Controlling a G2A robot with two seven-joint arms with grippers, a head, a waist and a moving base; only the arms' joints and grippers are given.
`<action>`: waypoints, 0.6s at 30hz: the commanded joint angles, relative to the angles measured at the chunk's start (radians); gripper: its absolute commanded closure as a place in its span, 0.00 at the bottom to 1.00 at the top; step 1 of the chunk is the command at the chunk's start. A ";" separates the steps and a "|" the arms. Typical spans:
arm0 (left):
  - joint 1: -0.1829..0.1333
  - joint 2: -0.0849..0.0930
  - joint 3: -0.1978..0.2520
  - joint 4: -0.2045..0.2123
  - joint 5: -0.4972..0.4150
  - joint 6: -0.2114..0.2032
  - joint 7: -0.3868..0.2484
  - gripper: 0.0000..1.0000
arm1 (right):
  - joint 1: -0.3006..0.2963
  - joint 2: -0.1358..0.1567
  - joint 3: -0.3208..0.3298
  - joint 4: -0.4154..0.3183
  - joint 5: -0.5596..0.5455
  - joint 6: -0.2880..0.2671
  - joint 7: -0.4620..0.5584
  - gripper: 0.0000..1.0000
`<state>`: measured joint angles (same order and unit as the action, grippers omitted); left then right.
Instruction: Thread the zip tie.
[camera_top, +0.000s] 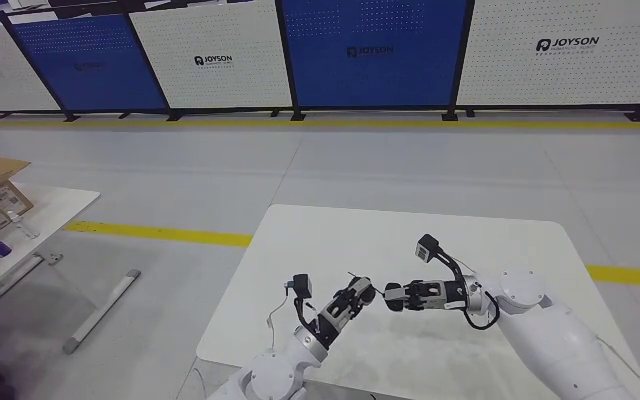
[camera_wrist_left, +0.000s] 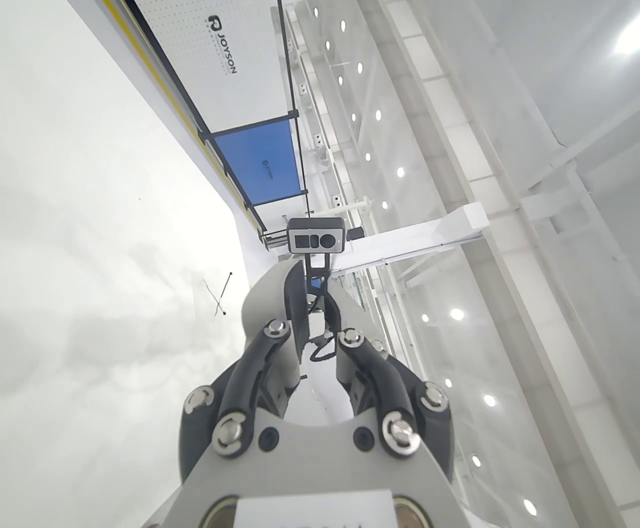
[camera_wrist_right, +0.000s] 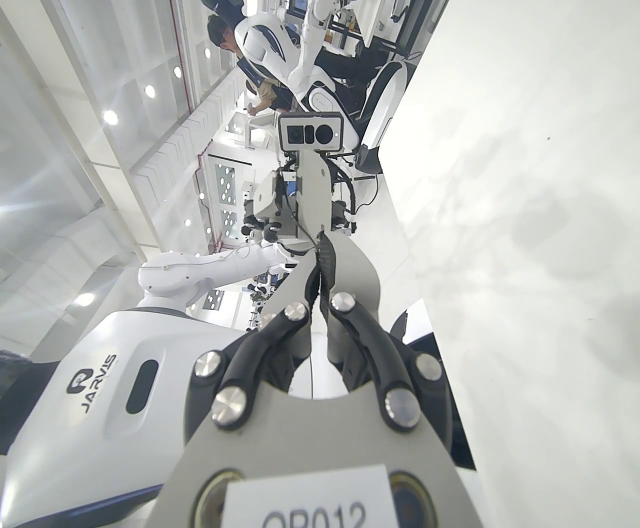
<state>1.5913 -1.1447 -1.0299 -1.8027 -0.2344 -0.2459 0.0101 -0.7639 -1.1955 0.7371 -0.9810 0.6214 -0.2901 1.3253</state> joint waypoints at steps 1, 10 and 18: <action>0.006 0.001 -0.002 0.000 0.020 -0.005 -0.007 0.73 | 0.000 0.000 0.000 0.000 0.000 0.000 0.000 1.00; 0.004 -0.004 0.000 0.013 0.051 -0.009 0.005 0.81 | 0.000 0.000 0.000 0.000 0.000 0.000 0.000 1.00; -0.007 -0.012 0.010 0.029 0.066 -0.007 0.011 0.82 | 0.000 0.000 0.000 0.000 0.000 0.000 0.000 1.00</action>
<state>1.5846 -1.1558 -1.0201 -1.7754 -0.1718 -0.2520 0.0226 -0.7639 -1.1955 0.7371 -0.9810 0.6214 -0.2901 1.3253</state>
